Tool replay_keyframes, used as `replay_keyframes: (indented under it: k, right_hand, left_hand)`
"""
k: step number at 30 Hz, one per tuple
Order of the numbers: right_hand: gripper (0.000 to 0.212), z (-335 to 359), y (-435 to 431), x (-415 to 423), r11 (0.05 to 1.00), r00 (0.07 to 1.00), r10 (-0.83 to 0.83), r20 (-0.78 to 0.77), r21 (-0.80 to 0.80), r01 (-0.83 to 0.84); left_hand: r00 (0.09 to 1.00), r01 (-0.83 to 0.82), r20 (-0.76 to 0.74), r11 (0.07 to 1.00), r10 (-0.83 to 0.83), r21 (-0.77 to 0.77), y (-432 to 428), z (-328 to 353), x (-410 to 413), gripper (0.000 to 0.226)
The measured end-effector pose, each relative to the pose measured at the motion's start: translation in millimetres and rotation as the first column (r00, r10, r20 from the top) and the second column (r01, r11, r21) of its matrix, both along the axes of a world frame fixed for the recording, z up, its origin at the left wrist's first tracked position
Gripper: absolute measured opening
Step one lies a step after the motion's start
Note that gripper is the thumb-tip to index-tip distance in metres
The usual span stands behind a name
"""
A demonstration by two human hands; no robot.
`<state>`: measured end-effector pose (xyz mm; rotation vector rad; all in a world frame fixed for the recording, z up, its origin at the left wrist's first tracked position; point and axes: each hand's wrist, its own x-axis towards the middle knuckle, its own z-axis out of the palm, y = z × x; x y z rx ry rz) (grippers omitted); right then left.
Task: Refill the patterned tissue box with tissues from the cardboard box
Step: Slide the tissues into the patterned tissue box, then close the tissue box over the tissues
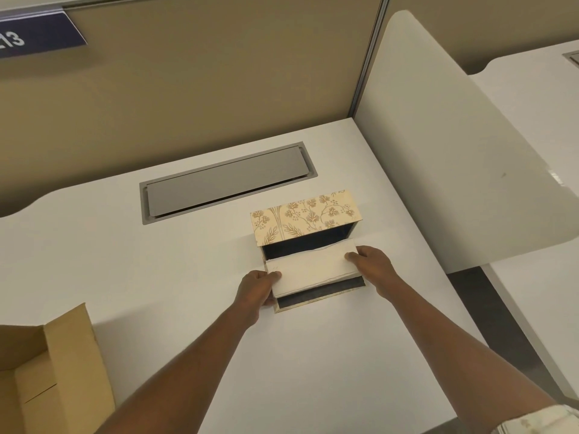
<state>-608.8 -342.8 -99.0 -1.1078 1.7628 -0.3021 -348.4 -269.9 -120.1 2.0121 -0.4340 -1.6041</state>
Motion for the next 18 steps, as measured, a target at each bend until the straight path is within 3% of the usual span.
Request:
replay_keyframes:
  k: [5,8,12,15,18]
  right_hand:
    - [0.065,-2,5,5,0.993,0.984,0.069,-0.167,-0.085,-0.084]
    - [0.069,3,20,8,0.948,0.947,0.073,-0.313,-0.272,-0.163]
    - [0.061,10,59,25,0.722,0.859,0.177,-0.48,-0.531,-0.445]
    - [0.064,3,92,44,0.577,0.748,0.376,-0.547,-0.493,-0.651]
    - [0.072,-9,112,62,0.48,0.629,0.503,-0.592,-0.414,-0.773]
  left_hand:
    - [0.995,0.063,0.079,0.998,-0.062,-0.01,1,7,-2,0.044]
    - [0.964,0.109,0.252,0.992,-0.089,-0.069,1,17,2,0.07]
    - [0.897,0.05,0.431,0.949,0.094,-0.311,-7,42,15,0.07]
    - [0.814,0.208,0.572,0.866,0.105,-0.455,-24,57,26,0.073]
    - [0.71,0.464,0.704,0.757,-0.008,-0.461,-47,74,30,0.078]
